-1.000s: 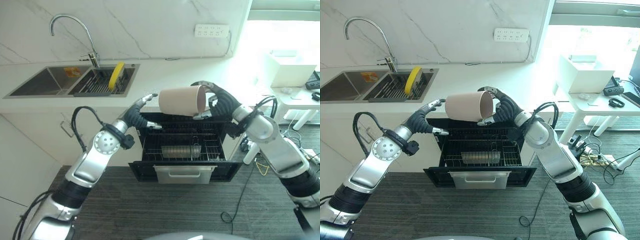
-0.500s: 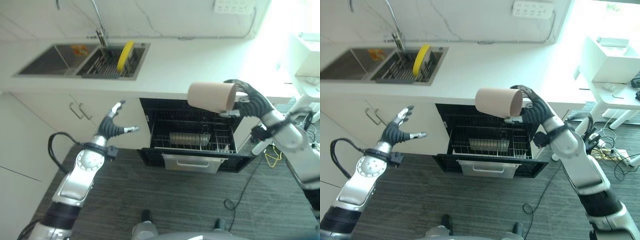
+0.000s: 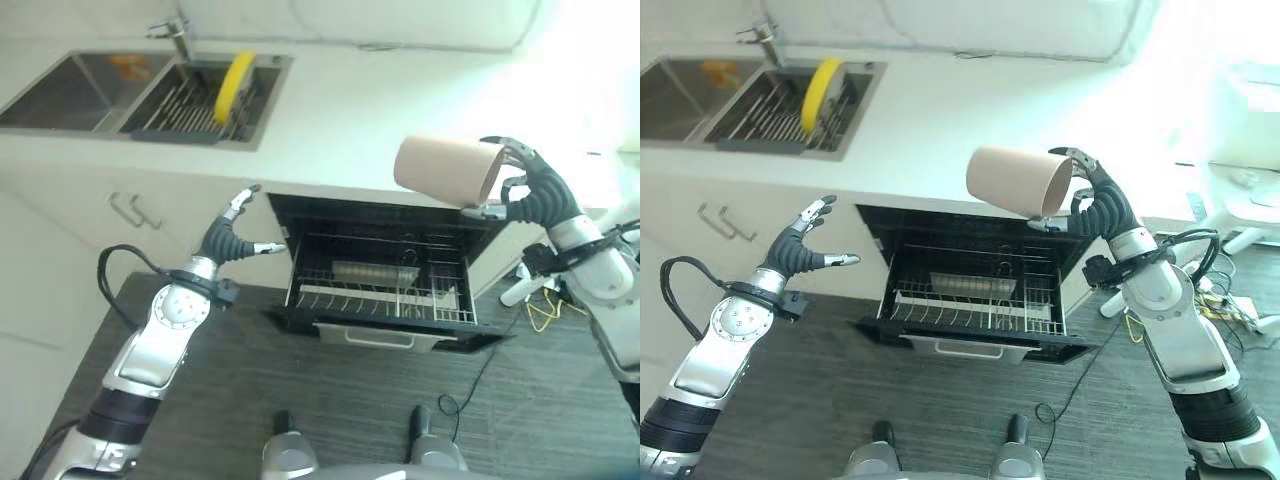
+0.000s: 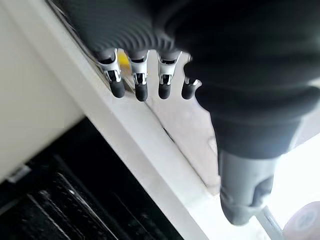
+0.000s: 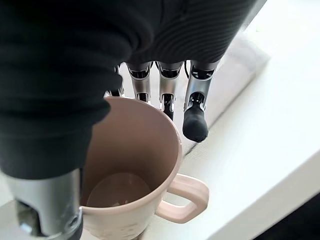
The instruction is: Place the dishes in the dishwasher.
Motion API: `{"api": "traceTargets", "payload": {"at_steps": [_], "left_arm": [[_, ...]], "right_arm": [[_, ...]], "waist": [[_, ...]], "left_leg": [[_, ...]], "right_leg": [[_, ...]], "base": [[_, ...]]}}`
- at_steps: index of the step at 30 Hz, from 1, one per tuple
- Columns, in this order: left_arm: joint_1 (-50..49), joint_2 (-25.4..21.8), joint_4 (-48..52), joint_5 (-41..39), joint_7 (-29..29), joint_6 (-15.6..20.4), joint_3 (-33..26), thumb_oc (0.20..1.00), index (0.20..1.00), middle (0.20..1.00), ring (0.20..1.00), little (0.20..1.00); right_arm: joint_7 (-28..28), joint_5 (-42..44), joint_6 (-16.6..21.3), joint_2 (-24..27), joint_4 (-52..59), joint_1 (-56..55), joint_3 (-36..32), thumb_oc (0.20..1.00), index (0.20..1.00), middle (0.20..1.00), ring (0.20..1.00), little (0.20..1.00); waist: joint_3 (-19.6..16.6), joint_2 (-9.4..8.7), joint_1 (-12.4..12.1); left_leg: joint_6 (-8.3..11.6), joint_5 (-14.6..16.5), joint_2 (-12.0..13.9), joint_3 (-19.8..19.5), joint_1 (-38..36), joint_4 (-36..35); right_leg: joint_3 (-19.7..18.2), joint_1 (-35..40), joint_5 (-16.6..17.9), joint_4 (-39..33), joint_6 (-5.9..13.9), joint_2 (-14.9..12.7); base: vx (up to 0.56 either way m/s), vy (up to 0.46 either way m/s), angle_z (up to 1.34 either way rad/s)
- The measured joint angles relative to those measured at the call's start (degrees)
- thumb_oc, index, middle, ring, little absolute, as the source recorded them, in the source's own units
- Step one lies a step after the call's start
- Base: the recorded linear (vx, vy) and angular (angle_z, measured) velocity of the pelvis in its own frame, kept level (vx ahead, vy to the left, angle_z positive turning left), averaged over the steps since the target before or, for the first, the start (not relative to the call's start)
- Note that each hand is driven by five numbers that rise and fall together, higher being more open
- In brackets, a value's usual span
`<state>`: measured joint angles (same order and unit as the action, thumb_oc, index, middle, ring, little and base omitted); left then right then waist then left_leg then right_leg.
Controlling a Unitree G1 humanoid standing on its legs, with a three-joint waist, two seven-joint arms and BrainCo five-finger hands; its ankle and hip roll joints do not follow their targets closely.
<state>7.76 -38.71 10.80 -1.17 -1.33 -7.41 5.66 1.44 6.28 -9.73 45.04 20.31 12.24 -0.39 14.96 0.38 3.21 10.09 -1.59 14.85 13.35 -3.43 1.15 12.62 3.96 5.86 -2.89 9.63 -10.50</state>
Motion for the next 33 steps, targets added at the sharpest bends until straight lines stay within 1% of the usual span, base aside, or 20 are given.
{"api": "traceTargets", "payload": {"at_steps": [2,7,10,11,12,14,16,19,22,24,25,27,29,32,33], "left_arm": [[0.48,0.11,-0.09,0.06,0.42,-0.04,0.19,1.000,1.000,1.000,1.000,1.000],[1.98,-0.71,-1.04,1.27,1.73,-0.26,1.66,1.000,1.000,1.000,1.000,1.000],[2.57,-1.89,-2.89,2.81,3.25,-0.32,4.88,1.000,1.000,1.000,1.000,1.000],[3.53,-2.17,-3.76,4.07,4.04,-0.33,6.38,1.000,1.000,1.000,1.000,1.000],[5.10,-2.60,-5.03,4.75,4.89,-0.37,8.28,1.000,1.000,1.000,1.000,1.000],[6.65,-2.98,-5.64,5.77,5.89,-0.33,9.56,1.000,1.000,1.000,1.000,1.000],[8.41,-4.59,-8.41,7.15,5.90,-0.39,10.66,1.000,1.000,1.000,1.000,1.000],[12.62,-5.34,-13.37,7.37,5.29,-2.00,12.56,1.000,1.000,1.000,1.000,1.000],[13.90,-4.54,-17.44,7.39,4.34,-2.77,15.29,1.000,1.000,1.000,1.000,1.000],[15.00,-3.87,-20.62,7.37,3.87,-2.89,17.29,1.000,1.000,1.000,1.000,1.000],[15.88,-2.94,-23.43,7.34,3.26,-2.96,17.89,1.000,1.000,1.000,1.000,1.000],[17.17,-1.61,-26.29,7.29,2.57,-2.86,19.25,1.000,1.000,1.000,1.000,1.000],[20.06,0.11,-31.27,6.49,1.49,-2.68,19.79,1.000,1.000,1.000,1.000,1.000],[22.49,2.41,-33.19,5.47,0.00,-2.63,19.74,1.000,1.000,1.000,1.000,1.000],[23.97,4.79,-37.14,4.47,-0.86,-2.73,19.78,1.000,1.000,1.000,1.000,1.000]], "right_arm": [[0.15,0.00,0.00,0.00,-0.01,-0.02,-0.27,0.200,0.200,0.200,0.200,0.200],[0.26,-0.04,0.01,-0.06,-0.04,0.04,-0.05,0.200,0.200,0.200,0.200,0.200],[0.29,-0.07,0.01,-0.03,-0.33,0.07,-0.04,0.200,0.200,0.200,0.200,0.200],[0.36,-0.08,0.03,-0.01,-0.71,0.28,-0.02,0.200,0.200,0.200,0.200,0.200],[0.53,-0.10,0.01,0.00,-1.52,0.95,0.11,0.200,0.200,0.200,0.200,0.200],[0.85,-0.14,-0.11,0.05,-2.09,1.90,0.43,0.200,0.200,0.200,0.200,0.200],[1.11,-0.18,-0.11,0.32,-2.33,3.97,2.21,0.200,0.200,0.200,0.200,0.200],[1.53,-0.63,-0.09,0.97,-3.29,6.84,4.45,0.200,0.200,0.200,0.200,0.200],[2.19,-0.68,-0.08,0.97,-4.28,7.65,4.57,0.200,0.200,0.200,0.200,0.200],[2.77,-0.68,-0.02,0.97,-4.27,7.93,4.67,0.200,0.200,0.200,0.200,0.200],[3.11,-0.69,0.08,0.97,-4.31,9.49,5.89,0.200,0.200,0.200,0.200,0.200],[3.33,-0.73,0.14,0.86,-4.28,10.83,7.32,0.200,0.200,0.200,0.200,0.200],[3.96,-0.83,0.15,0.84,-4.26,13.66,8.92,0.200,0.200,0.200,0.200,0.200],[5.11,-1.84,0.01,-0.11,-4.09,15.72,9.08,0.200,0.200,0.200,0.200,0.200],[5.43,-1.83,-0.18,-0.51,-4.10,17.04,9.76,0.200,0.200,0.200,0.200,0.200]], "waist": [[0.00,0.01,0.45],[0.06,0.12,-0.08],[0.35,0.65,-0.12],[0.56,0.93,-0.08],[0.94,1.25,-0.04],[2.90,1.67,0.52],[4.36,1.96,1.18],[6.57,1.94,2.02],[9.71,1.45,2.87],[10.18,1.37,3.08],[10.65,1.27,3.67],[10.87,1.24,4.21],[10.99,1.26,4.73],[11.95,1.32,5.08],[12.05,1.35,5.49]], "left_leg": [[0.01,-0.01,-0.02,0.09,0.06,0.05],[0.04,-0.03,-0.01,0.15,0.14,0.24],[0.03,-0.01,0.14,0.23,0.94,0.87],[-0.02,0.01,0.13,0.17,2.25,1.57],[-0.13,0.09,0.14,0.09,3.86,2.59],[-0.23,0.15,0.06,0.13,4.74,3.53],[-0.58,0.44,0.18,0.32,6.06,4.94],[-0.85,1.04,0.75,0.31,9.65,8.16],[-0.94,1.21,1.26,0.30,11.57,10.13],[-1.28,1.79,1.55,0.42,12.59,10.93],[-1.41,1.88,1.69,0.60,13.59,11.26],[-1.40,1.85,1.80,0.93,13.93,11.29],[-1.41,1.87,1.83,1.19,15.17,12.12],[-1.07,1.65,1.78,1.69,15.53,12.10],[-1.07,1.66,1.75,1.77,15.82,12.11]], "right_leg": [[-0.21,-0.19,-0.01,0.05,-0.02,-0.01],[-0.60,-0.38,-0.05,0.14,0.01,-0.12],[-0.98,-1.48,-0.16,0.92,0.00,-0.40],[-1.17,-2.82,-0.22,1.65,0.00,-0.50],[-1.41,-4.46,-0.23,2.57,-0.01,-0.76],[-1.97,-5.59,-0.21,3.73,-0.02,-0.94],[-2.66,-7.28,-0.40,5.19,-0.13,-1.08],[-3.90,-11.91,-1.27,9.31,-0.59,-1.34],[-4.88,-14.66,-2.12,12.22,-1.01,-1.26],[-5.39,-16.30,-2.83,13.83,-1.50,-1.21],[-5.75,-17.76,-3.22,14.88,-2.00,-1.18],[-6.08,-18.61,-3.23,15.27,-2.03,-1.08],[-6.59,-20.17,-3.21,15.88,-2.02,-1.06],[-7.20,-21.40,-2.86,16.69,-1.49,-1.02],[-7.31,-21.81,-2.89,16.71,-1.52,-1.05]], "base": [[0.05,-0.018,-0.03],[0.02,-0.010,-0.01],[-0.02,-0.006,-0.04],[-0.03,0.008,-0.03],[-0.03,0.016,-0.03],[-0.05,0.024,-0.06],[-0.08,0.025,-0.11],[-0.07,0.019,-0.10],[-0.05,0.002,-0.10],[-0.04,0.005,-0.09],[-0.04,0.011,-0.10],[-0.03,0.015,-0.10],[-0.04,0.019,-0.09],[-0.03,0.038,-0.08],[-0.04,0.075,-0.07]]}}
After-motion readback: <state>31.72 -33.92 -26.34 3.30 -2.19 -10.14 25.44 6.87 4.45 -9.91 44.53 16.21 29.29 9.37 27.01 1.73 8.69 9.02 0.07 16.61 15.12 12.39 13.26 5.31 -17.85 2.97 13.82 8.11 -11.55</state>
